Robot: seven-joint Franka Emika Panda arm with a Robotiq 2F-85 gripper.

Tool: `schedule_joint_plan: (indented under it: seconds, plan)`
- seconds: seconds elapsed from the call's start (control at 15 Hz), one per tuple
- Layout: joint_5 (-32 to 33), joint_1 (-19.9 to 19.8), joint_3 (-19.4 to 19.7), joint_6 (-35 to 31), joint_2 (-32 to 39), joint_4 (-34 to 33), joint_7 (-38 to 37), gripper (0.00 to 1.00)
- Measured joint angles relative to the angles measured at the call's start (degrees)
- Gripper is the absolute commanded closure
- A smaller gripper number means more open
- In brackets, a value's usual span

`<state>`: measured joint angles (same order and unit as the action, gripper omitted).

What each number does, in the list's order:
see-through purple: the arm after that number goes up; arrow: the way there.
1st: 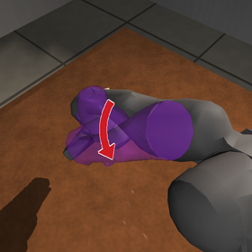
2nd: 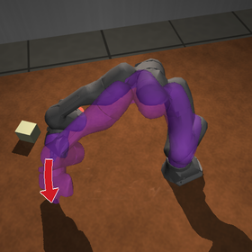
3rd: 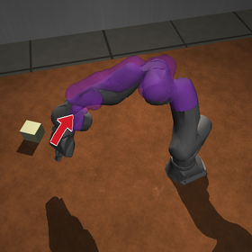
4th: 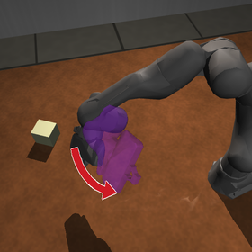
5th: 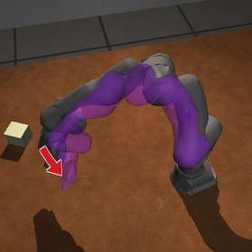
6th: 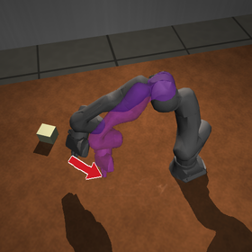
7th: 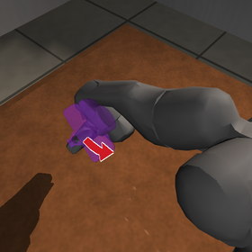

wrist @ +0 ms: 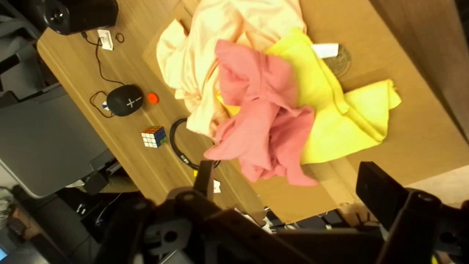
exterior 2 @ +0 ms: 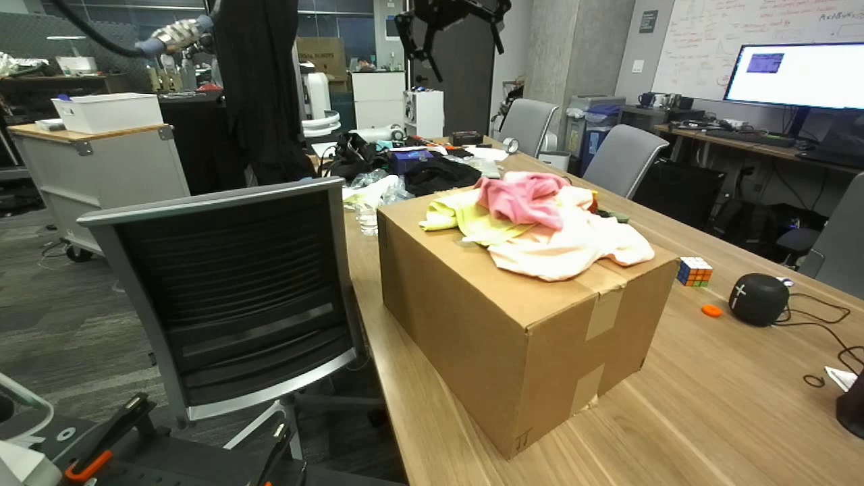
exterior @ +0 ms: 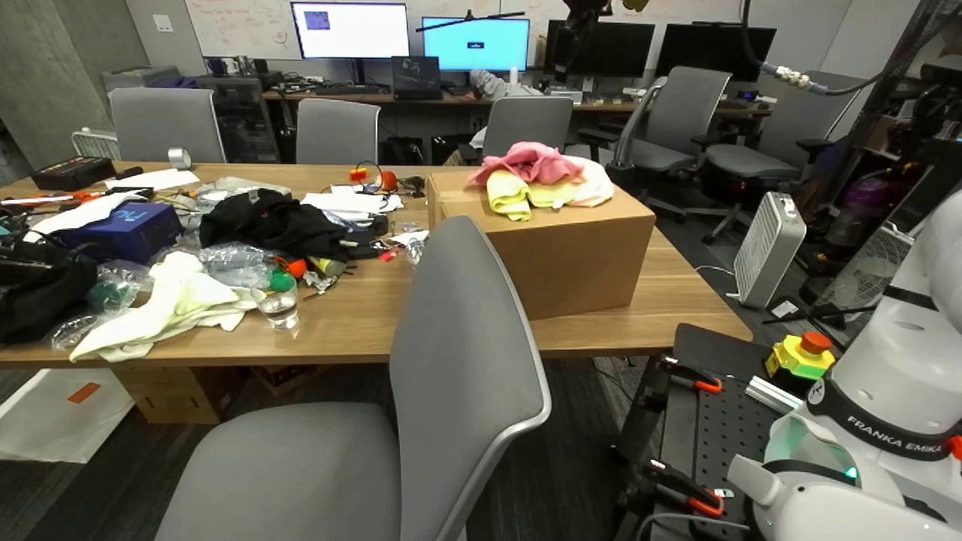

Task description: Put the shirts on the chair onto the box

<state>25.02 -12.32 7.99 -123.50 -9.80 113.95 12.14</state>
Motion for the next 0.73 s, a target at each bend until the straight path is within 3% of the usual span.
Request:
schedule_joint_plan:
  seconds: [0.4, 0.73]
  plan:
    - [-6.97, 0.33, 3.44, 9.08, -9.91, 3.6, 14.33, 0.0]
    - [-11.39, 1.58, 7.32, 13.17, -17.48, 7.37, 21.48, 0.0]
